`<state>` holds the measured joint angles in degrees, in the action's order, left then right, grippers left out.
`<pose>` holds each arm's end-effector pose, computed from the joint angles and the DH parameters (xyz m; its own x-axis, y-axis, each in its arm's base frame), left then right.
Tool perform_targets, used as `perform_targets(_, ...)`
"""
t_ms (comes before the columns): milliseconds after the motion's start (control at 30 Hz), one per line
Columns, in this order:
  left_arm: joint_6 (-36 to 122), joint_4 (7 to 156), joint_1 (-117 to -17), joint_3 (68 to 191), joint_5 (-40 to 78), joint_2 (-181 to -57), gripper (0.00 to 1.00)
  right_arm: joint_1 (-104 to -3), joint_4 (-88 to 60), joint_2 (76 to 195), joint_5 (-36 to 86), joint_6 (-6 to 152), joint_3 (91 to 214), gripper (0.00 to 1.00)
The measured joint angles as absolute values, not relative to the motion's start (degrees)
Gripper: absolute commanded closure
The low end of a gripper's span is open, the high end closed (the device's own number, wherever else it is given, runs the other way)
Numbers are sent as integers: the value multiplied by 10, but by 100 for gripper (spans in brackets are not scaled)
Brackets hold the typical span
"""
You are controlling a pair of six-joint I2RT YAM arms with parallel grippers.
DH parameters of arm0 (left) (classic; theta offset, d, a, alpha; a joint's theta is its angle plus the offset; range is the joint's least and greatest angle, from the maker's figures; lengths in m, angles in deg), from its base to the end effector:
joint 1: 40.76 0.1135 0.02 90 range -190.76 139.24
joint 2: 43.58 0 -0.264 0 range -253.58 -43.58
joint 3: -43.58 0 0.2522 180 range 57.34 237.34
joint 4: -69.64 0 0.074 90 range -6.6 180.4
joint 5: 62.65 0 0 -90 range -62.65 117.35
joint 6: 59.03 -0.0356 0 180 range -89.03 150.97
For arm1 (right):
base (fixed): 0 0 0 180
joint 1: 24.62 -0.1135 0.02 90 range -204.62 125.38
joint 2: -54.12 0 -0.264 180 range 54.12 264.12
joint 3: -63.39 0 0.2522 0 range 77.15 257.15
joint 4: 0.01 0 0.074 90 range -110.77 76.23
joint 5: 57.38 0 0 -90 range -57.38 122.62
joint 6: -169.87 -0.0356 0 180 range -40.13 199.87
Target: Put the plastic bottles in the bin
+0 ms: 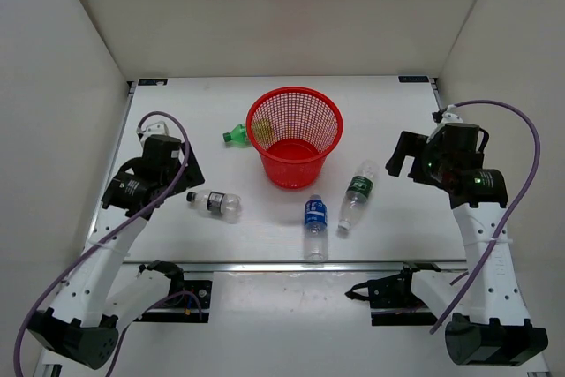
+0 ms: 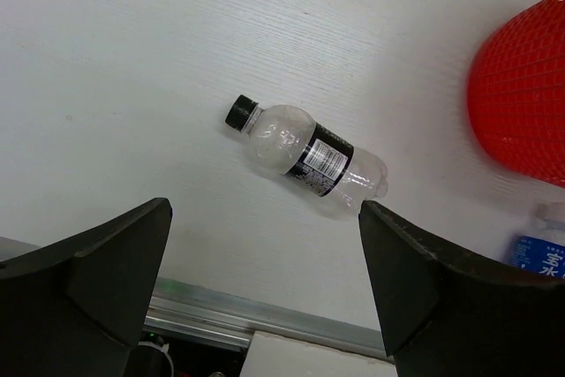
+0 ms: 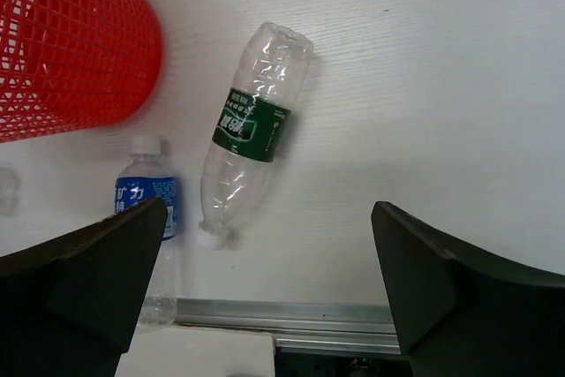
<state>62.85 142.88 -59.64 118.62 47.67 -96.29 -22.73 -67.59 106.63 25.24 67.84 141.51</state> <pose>0.1564 -0.0404 0.3360 -0.6745 -0.2928 -0.6778 -0.3061 0.9463 -0.1041 0.1681 -0.0010 0.3589 -0.6668 0.2288 -0.7093 0.0779 0.9679 0.2390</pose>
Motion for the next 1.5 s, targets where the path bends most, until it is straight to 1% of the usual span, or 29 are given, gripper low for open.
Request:
perform_targets(167,629,1430,-597,1175,475,-933,1,-265,-675,1058,260,685,1415,0)
perform_targets(267,629,1429,-597,1167,474,-913,1,-305,-667,1047,268,681,1415,1)
perform_targets(400,632,1432,-598,1155,468,-900,2,-383,-652,1059,315,660,1402,0)
perform_targets(467,635,1432,-602,1153,464,-896,1,-409,-648,1077,347,643,1389,1)
perform_targets(567,638,1433,-605,1150,463,-887,1,-406,-626,1112,372,613,1361,2)
perform_targets(700,637,1433,-603,1150,462,-882,1,-381,-567,1134,368,564,1288,1)
perform_targets(800,637,1435,-605,1151,462,-886,1,-392,-524,1144,371,531,1248,1)
perform_targets(933,634,1437,-606,1163,463,-892,2,-430,-464,1188,378,511,1228,1)
perform_targets(1133,625,1452,-606,1202,470,-892,2,-429,-409,1278,408,498,1199,2)
perform_targets(1200,625,1456,-606,1209,475,-892,1,-433,-401,1294,424,496,1189,7)
perform_targets(1233,625,1458,-606,1210,476,-891,1,-434,-393,1299,431,495,1182,13)
perform_targets(1267,624,1461,-606,1211,478,-892,2,-434,-386,1303,436,494,1176,17)
perform_targets(1333,623,1468,-606,1213,478,-894,1,-438,-376,1315,444,494,1171,36)
perform_targets(1367,623,1470,-606,1215,479,-896,2,-438,-370,1321,448,495,1170,36)
perform_targets(1467,623,1473,-606,1220,481,-901,1,-441,-354,1327,462,501,1172,45)
perform_targets(1500,623,1473,-606,1220,481,-901,1,-441,-357,1327,466,503,1177,46)
